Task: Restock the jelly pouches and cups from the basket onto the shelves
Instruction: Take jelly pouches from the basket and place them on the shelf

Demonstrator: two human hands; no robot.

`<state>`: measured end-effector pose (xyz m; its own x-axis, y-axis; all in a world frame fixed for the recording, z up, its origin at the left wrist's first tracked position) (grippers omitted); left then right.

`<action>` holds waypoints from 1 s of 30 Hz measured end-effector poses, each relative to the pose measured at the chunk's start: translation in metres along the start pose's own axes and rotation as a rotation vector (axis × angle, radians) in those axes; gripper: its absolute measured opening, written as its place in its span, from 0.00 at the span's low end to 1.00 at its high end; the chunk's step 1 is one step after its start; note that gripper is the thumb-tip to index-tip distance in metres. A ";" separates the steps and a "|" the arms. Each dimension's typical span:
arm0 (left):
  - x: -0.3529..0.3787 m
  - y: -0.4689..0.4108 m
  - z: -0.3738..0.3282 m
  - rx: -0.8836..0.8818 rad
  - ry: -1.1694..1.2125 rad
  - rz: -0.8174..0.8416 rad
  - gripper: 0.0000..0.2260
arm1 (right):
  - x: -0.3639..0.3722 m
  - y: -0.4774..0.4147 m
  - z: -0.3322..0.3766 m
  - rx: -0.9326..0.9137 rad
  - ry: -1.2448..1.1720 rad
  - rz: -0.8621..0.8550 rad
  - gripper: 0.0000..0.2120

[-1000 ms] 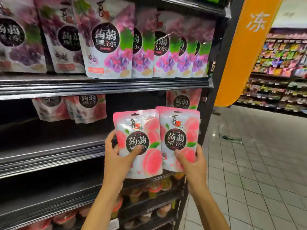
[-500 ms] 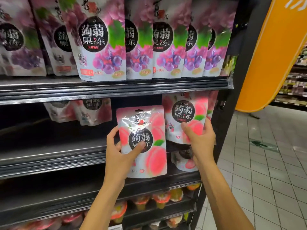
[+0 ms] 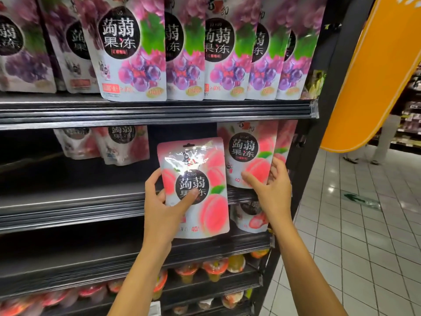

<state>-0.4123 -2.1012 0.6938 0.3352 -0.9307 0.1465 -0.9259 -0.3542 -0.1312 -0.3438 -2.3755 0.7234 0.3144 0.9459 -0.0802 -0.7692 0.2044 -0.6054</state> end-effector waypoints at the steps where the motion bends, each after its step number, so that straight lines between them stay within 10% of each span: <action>1: 0.000 0.001 0.001 0.000 0.003 -0.004 0.37 | -0.005 0.003 0.000 -0.008 0.032 -0.014 0.26; 23: 0.025 -0.013 -0.009 0.030 0.004 0.022 0.37 | -0.024 0.017 0.015 -0.113 0.283 -0.261 0.16; 30: 0.041 -0.016 -0.035 0.154 -0.094 0.052 0.35 | 0.049 0.035 0.029 0.010 -0.224 0.320 0.06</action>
<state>-0.3896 -2.1305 0.7360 0.3088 -0.9501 0.0437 -0.9073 -0.3081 -0.2863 -0.3712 -2.3144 0.7217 -0.0706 0.9936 -0.0876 -0.8143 -0.1082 -0.5703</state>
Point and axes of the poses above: each hand's wrist, its own y-axis away from the middle knuckle, its own x-axis out of the palm, z = x × y, the point moved 10 cm from there along -y, towards the middle knuckle, and after that the axes turned 9 degrees about -x, right-handed, at the moved point
